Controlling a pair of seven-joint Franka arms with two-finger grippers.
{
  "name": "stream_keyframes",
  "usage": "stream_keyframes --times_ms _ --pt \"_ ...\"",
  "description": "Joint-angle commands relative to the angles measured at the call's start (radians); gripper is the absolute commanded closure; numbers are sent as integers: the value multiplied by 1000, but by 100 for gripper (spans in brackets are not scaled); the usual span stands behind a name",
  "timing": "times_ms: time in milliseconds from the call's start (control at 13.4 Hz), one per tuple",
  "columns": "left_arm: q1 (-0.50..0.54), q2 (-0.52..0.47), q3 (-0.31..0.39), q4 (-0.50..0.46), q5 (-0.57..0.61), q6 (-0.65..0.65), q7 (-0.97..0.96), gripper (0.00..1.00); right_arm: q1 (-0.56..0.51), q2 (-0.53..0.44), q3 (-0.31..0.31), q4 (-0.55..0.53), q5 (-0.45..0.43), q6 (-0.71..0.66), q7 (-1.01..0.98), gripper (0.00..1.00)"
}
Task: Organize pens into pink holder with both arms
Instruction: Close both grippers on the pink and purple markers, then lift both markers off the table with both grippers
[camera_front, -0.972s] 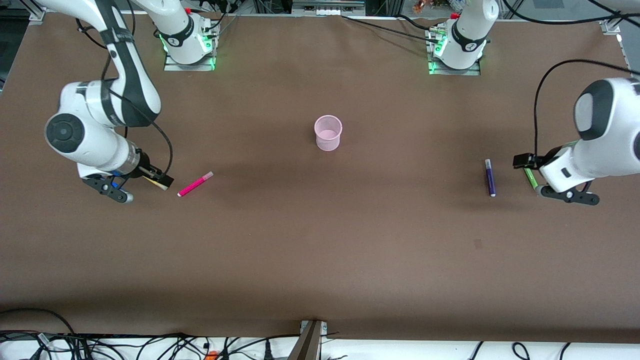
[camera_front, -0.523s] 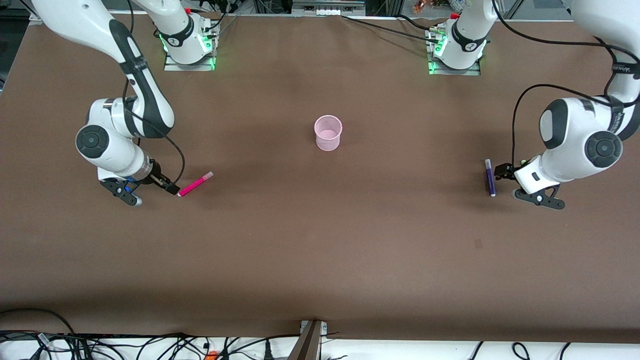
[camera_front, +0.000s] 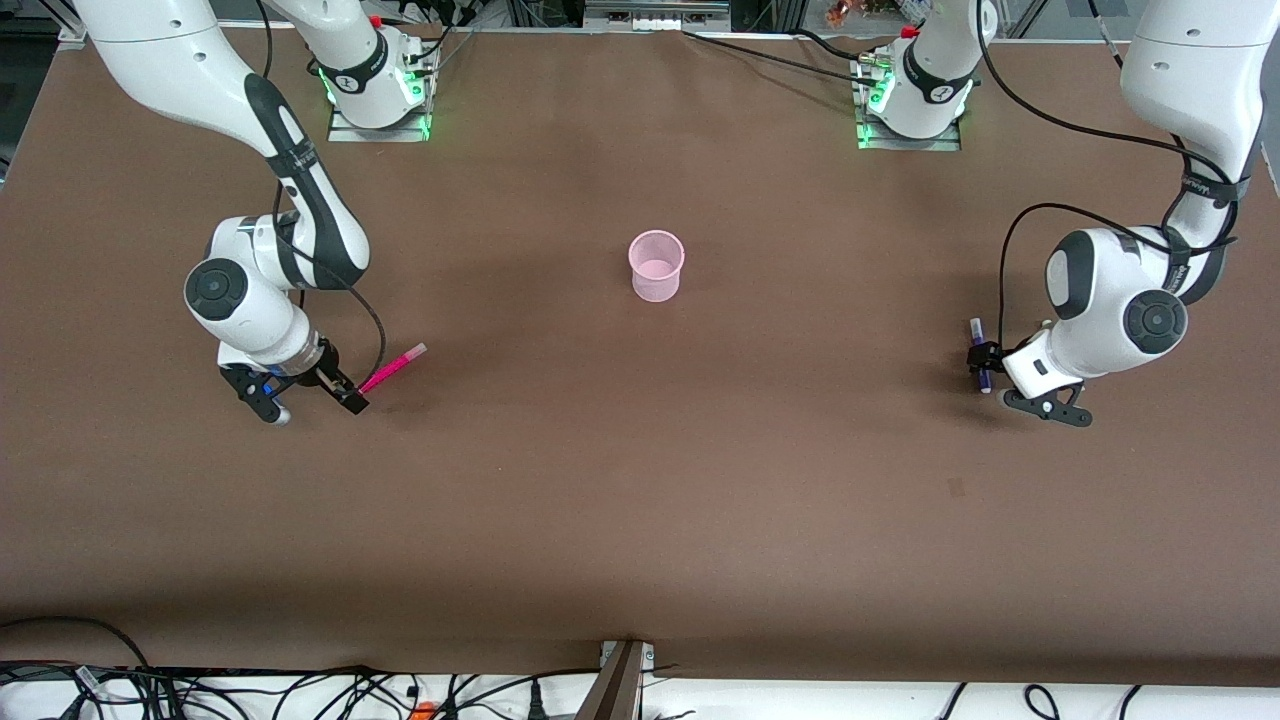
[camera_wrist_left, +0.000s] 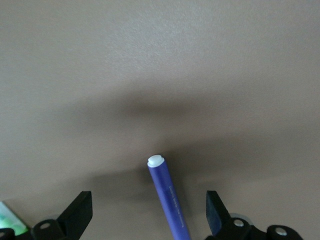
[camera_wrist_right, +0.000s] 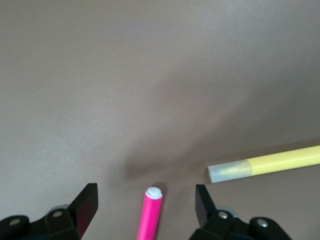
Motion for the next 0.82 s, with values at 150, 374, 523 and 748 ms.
stream_keyframes --times_ms 150,374,523,748 --pt "-3 32 -4 0 -11 53 -7 16 26 39 4 3 11 59 68 15" --pt "-6 39 -4 -1 -11 56 -6 50 26 54 4 3 11 79 68 33" --pt "-6 46 -4 -1 -11 56 -7 60 26 54 4 3 11 76 65 70" --pt "-6 46 -5 0 -11 52 -7 100 26 48 4 6 10 70 48 100"
